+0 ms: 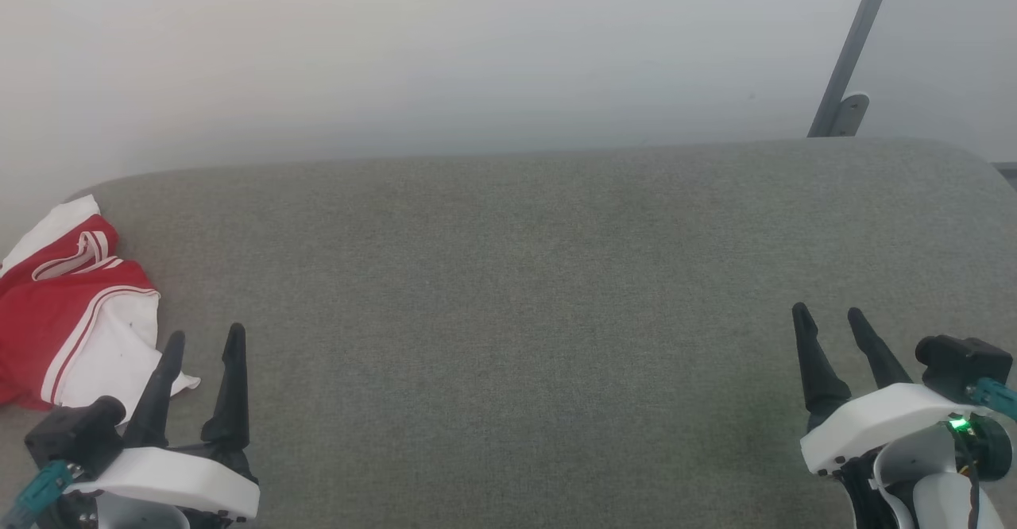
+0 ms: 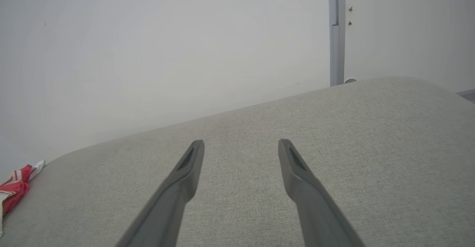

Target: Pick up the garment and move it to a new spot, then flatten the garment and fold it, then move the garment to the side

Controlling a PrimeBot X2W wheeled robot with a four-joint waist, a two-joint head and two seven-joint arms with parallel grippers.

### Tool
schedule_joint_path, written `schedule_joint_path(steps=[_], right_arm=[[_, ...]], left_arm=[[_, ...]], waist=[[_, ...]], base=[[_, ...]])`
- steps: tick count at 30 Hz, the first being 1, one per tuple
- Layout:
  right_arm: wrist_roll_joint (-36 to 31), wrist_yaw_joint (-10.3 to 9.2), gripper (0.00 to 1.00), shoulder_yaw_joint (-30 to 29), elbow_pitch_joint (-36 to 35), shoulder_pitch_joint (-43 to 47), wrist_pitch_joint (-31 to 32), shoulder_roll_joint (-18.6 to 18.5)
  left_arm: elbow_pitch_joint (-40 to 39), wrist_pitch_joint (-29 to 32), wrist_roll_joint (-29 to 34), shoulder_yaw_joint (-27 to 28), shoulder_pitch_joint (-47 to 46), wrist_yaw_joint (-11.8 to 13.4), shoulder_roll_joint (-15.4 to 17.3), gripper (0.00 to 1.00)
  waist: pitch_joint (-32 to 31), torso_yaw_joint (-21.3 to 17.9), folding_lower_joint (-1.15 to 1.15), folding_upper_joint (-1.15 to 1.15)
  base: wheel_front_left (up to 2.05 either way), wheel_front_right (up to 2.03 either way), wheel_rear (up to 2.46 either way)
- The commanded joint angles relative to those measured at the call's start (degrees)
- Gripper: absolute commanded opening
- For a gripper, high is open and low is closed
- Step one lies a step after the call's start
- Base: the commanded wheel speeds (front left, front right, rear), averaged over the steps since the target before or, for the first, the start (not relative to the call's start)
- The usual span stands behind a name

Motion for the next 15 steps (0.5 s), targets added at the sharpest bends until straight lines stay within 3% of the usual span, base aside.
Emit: schedule_joint_path(steps=[1, 15], right_arm=[[-1.43, 0.02, 1.00, -0.21, -0.76, -0.14, -0.62, -0.24], [-8.21, 0.01, 1.00, -0.15, -1.68, 0.22, -1.20, -0.31]], left_arm=[[-0.68, -0.56, 1.55, 0.27, 0.16, -0.42, 0.46, 1.00], [-1.23, -2.19, 7.56, 0.12, 0.79, -1.39, 0.91, 1.00]], waist=[[0.00, -0.03, 0.00, 0.00], [-0.31, -0.05, 0.00, 0.00]], base=[[0.00, 0.00, 0.00], [0.00, 0.00, 0.00]])
